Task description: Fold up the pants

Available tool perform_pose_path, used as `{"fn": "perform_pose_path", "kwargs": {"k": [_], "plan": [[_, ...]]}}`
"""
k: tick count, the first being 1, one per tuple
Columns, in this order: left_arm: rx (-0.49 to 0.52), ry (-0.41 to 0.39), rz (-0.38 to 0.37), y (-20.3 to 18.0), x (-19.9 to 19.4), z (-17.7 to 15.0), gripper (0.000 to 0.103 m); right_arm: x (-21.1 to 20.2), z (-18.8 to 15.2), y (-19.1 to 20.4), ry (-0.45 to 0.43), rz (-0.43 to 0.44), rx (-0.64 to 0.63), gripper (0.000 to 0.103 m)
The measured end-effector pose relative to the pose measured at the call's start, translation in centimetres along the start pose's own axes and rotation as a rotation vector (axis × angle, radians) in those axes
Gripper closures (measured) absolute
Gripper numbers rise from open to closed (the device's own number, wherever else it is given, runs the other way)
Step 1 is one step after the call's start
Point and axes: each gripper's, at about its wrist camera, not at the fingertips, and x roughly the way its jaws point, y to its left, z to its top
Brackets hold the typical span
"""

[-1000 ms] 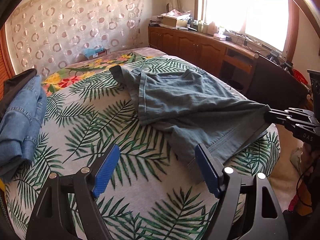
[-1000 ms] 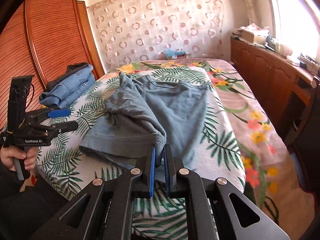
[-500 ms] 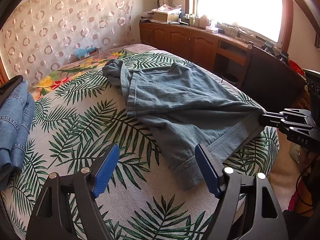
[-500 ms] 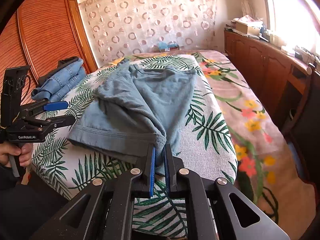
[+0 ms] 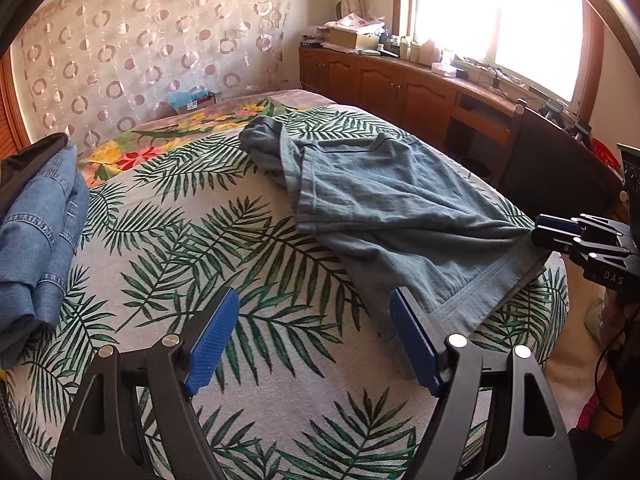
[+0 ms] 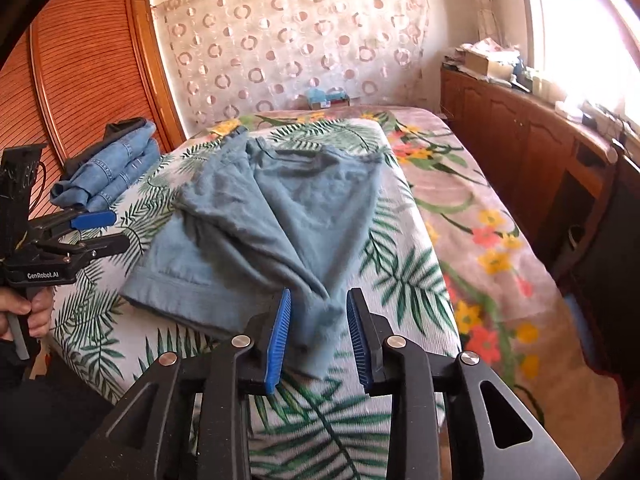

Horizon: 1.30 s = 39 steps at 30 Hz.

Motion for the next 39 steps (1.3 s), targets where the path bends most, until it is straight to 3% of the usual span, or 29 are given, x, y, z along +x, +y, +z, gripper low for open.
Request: {"fn": "perform_pose_path", "kwargs": {"k": [7,16,24,34,36,37,39], "plan": [[-0.029,-0.013,0.017,1.5,-0.4,0.0,0.025,1.4,2.7,2.1,-0.036,0.065,-0.063,0.073],[-0.068,-0.02,0.038,3.5,-0.7,-0.3,0.024,5.8,5.8,5.2,0.002,0.159,-0.138,0.073],[-0.089,-0.013,0.041,4.5,-0.6,-1.1,0.025,9.9,7.4,6.3,0.064,0.197,-0.216,0.073],[-0.113,-0.011,0.048,5.5,-0.6,-1.4,0.025,12.0,9.0,7.7,0.108,0.19,-0.294,0.073],[-0.112,-0.009,0.049,5.5,-0.5,-1.4,0.025,12.2,9.0,7.9,0.107,0.172,-0.319,0.081],[-0.112,-0.01,0.049,5.5,-0.6,-1.5,0.025,12.4,9.0,8.1,0.108,0.168,-0.329,0.092],[-0.112,-0.012,0.049,5.4,-0.6,-1.5,0.025,12.3,9.1,8.0,0.099,0.162,-0.334,0.098]]}}
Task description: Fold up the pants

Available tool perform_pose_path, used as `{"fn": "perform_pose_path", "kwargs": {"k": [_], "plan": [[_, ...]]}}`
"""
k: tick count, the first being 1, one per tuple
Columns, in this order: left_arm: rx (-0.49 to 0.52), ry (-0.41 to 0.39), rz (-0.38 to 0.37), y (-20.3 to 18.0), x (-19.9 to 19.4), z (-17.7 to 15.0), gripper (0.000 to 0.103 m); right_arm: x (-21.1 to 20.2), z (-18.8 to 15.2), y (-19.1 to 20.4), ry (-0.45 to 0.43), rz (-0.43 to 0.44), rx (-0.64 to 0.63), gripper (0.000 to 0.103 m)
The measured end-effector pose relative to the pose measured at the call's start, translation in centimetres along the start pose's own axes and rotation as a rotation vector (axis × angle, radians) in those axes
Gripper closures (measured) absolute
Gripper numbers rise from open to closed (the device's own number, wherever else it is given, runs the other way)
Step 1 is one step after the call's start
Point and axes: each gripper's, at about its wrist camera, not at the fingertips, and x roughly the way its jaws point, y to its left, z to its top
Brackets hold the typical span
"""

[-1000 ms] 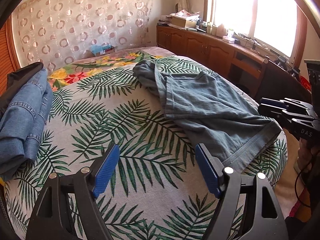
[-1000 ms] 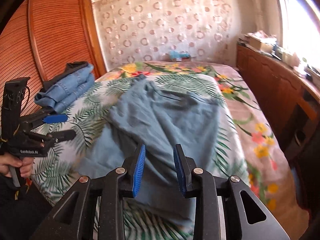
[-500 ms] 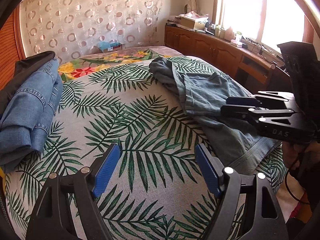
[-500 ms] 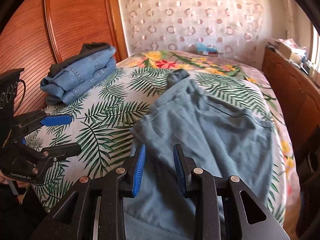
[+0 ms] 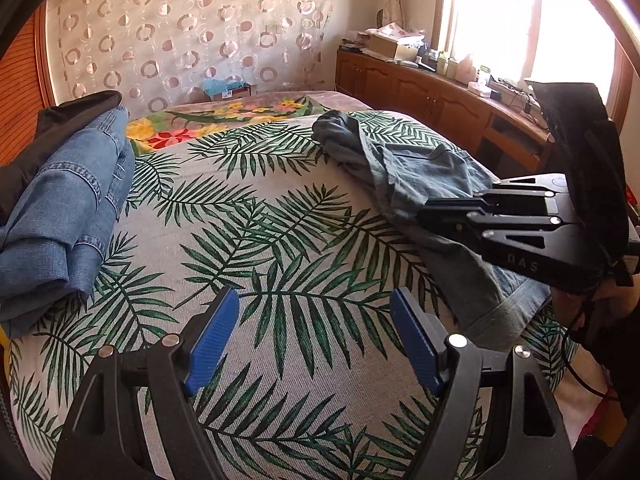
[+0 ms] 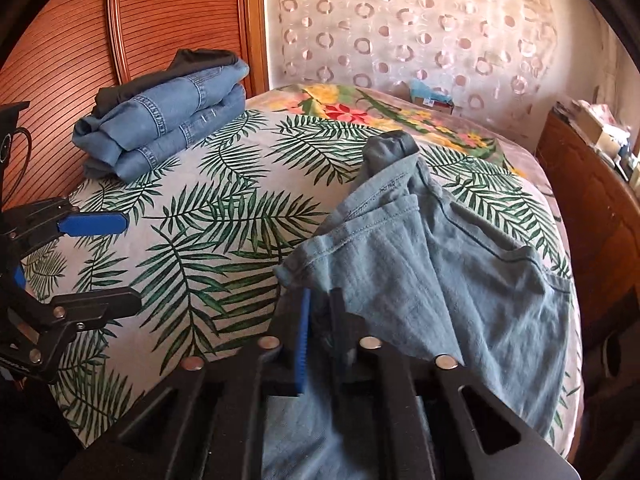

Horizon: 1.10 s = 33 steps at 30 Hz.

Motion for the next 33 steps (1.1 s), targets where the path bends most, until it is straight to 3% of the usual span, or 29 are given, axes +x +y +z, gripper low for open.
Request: {"fn": "perform_pose_path", "kwargs": {"k": [15,33], "plan": [[0.039,-0.002,-0.036,-1.4,0.8,1.3,0.024,-4.6,0.0,-4.4,-0.136,-0.072,0.112,0.099],[0.096,0.024,-0.066,-4.0,3.6,5.2,0.024,-5.3,-1.0,-10.1,-0.145,-0.159,0.193,0.099]]}}
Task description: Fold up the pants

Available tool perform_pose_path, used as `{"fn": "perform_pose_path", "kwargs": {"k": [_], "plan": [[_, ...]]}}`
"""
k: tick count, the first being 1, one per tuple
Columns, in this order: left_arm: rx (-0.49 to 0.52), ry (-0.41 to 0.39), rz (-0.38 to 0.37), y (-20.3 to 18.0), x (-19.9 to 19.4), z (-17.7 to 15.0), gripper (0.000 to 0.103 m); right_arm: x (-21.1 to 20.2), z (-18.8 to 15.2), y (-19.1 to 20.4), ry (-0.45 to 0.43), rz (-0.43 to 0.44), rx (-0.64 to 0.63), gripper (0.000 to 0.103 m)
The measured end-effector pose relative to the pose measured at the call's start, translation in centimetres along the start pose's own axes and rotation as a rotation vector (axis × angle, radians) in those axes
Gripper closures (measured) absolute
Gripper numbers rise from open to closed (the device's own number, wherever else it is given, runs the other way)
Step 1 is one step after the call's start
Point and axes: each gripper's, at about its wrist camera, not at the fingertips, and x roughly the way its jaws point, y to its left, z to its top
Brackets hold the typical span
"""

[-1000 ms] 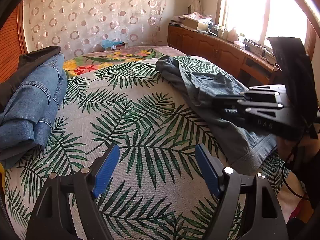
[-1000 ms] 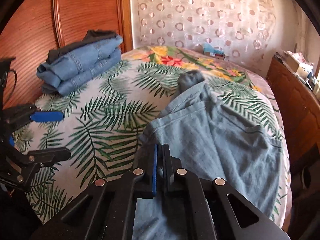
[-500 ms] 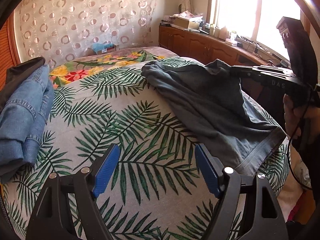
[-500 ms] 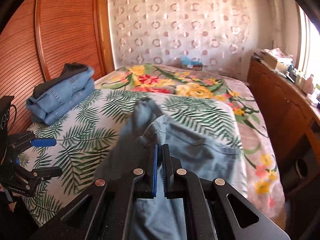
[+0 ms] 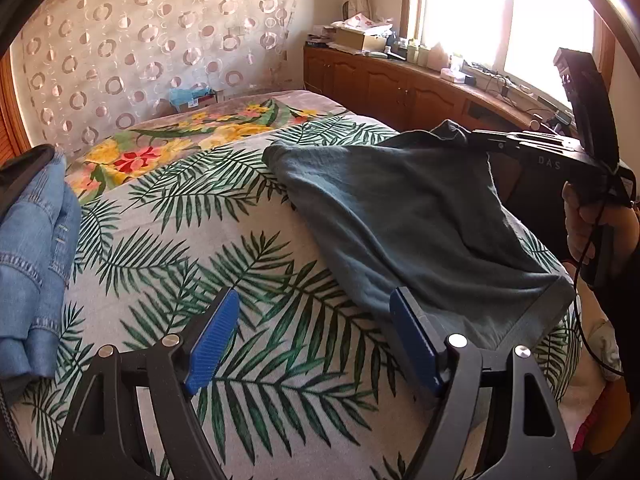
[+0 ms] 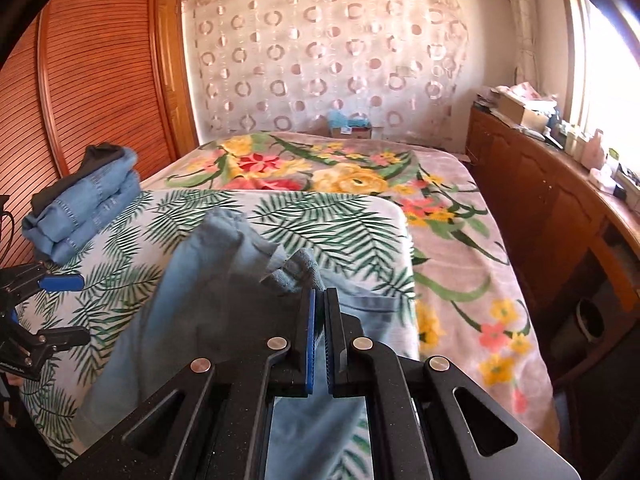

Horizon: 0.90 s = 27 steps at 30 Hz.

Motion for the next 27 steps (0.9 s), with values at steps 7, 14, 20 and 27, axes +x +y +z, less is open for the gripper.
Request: {"fn": "perform_pose_path", "kwargs": {"k": [7,14,20,27], "plan": [[0.026,0.021,-0.012,-0.8,1.6,1.4,0.025,1.5,-0.3,-1.5,0.039,-0.017,0.029,0.099],[0.037,0.048,-0.019,-1.2,3.4,2.2,0.025,2.2,0.1,-2.0,0.075,-0.024,0.012,0.092],[0.044,0.07,-0.021,-1.3,4.7,2.8,0.025,2.0,0.3,-2.4,0.071,-0.022,0.026,0.071],[0.055,0.083,-0.026,-1.6,5.6,3.2,0.024,4.3,0.4,-3.0,0.129,-0.033,0.034,0.071]]}}
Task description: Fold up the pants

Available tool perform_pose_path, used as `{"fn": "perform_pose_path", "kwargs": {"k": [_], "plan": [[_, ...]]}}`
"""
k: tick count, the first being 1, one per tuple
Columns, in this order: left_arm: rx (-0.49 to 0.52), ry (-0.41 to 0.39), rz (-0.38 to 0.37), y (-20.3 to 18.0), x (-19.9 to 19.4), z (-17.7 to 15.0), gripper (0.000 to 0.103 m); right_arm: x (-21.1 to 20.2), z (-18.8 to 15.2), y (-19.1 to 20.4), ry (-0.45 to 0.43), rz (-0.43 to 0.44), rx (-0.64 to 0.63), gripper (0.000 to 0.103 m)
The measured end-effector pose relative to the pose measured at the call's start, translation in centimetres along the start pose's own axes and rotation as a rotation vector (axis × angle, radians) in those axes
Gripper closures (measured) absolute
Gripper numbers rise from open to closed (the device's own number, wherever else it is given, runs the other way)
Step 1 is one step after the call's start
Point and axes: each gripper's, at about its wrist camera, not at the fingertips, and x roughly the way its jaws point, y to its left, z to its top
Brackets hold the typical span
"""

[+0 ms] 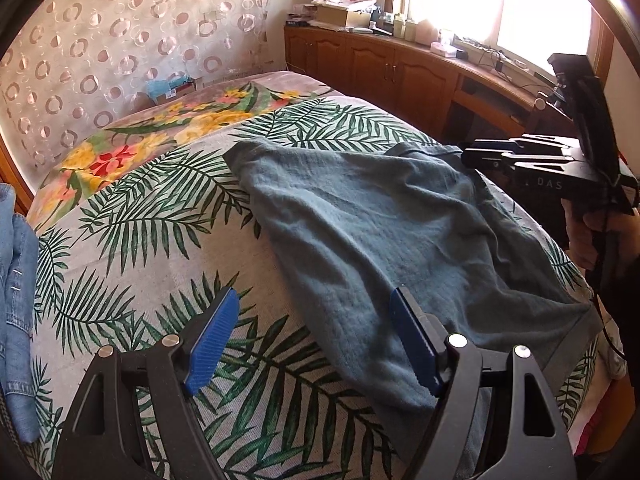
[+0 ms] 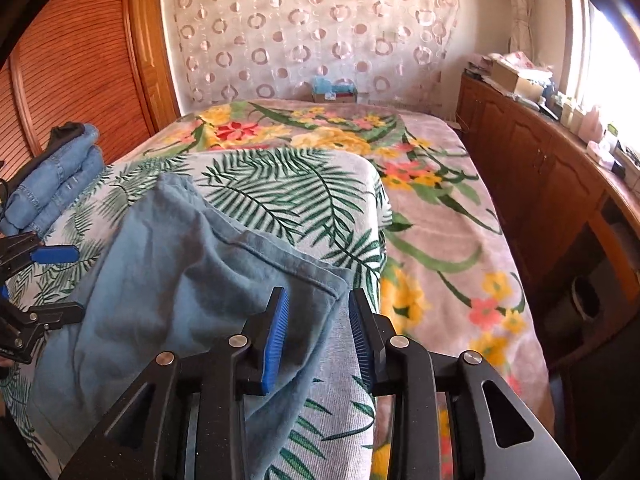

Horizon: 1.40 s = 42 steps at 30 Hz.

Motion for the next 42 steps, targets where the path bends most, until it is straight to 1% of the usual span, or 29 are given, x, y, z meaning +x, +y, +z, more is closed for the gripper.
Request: {"fn": "perform_pose_path", "kwargs": {"k": [3,6,7,8,9,11,13,16,21,26,30,33,34,35,36,37,38,42], "plan": [[-0.002,0.003,-0.001,0.1,0.2,0.1,0.025,0.7,0.6,-0.8,0.022,0.013,0.042,0.071],[-0.006,0.007,-0.003,0.3,0.5,0.2,0.025,0.8,1.1,-1.2,0.024,0.021,0.048,0.071],[-0.007,0.008,-0.003,0.4,0.6,0.2,0.025,1.0,1.3,-1.3,0.031,0.022,0.046,0.073],[-0.008,0.01,-0.004,0.4,0.7,0.2,0.025,1.1,1.4,-1.3,0.039,0.021,0.041,0.081],[-0.01,0.011,-0.004,0.4,0.8,0.2,0.025,1.2,1.4,-1.2,0.045,0.021,0.033,0.085],[-0.01,0.012,-0.007,0.3,0.9,0.1,0.025,1.2,1.5,-1.1,0.043,0.027,0.018,0.096],[-0.009,0.016,-0.007,0.3,1.0,0.0,0.025,1.0,1.7,-0.9,0.028,0.03,0.003,0.099],[-0.009,0.023,-0.005,0.4,1.3,-0.1,0.025,0.6,1.9,-1.0,-0.012,-0.011,-0.001,0.1],[-0.015,0.027,-0.009,0.4,1.4,-0.3,0.024,0.6,1.9,-1.3,-0.023,-0.039,-0.002,0.1],[-0.023,0.027,-0.017,0.6,1.6,-0.3,0.024,0.4,1.6,-0.9,-0.018,-0.028,0.01,0.1],[-0.021,0.024,-0.016,0.7,1.6,-0.3,0.024,-0.7,1.6,-0.8,-0.027,-0.028,0.017,0.099],[-0.022,0.02,-0.017,0.7,1.6,-0.4,0.024,-1.8,1.1,-0.3,-0.034,-0.018,0.015,0.096],[-0.021,0.017,-0.017,0.7,1.6,-0.3,0.024,-2.2,0.8,0.0,-0.034,-0.018,0.014,0.093],[-0.019,0.012,-0.018,0.7,1.6,-0.4,0.023,-2.7,0.5,0.2,-0.035,-0.02,0.014,0.087],[-0.019,0.012,-0.018,0.6,1.6,-0.4,0.023,-3.2,0.0,0.5,-0.037,-0.02,0.012,0.084],[-0.019,0.012,-0.019,0.6,1.6,-0.4,0.023,-3.5,-0.4,0.6,-0.039,-0.021,0.013,0.078],[-0.016,0.013,-0.019,0.6,1.6,-0.4,0.023,-3.9,-0.8,0.8,-0.042,-0.021,0.016,0.076],[-0.013,0.022,-0.016,0.6,1.5,-0.2,0.023,-5.4,-2.1,1.3,-0.033,-0.012,0.025,0.075]]}}
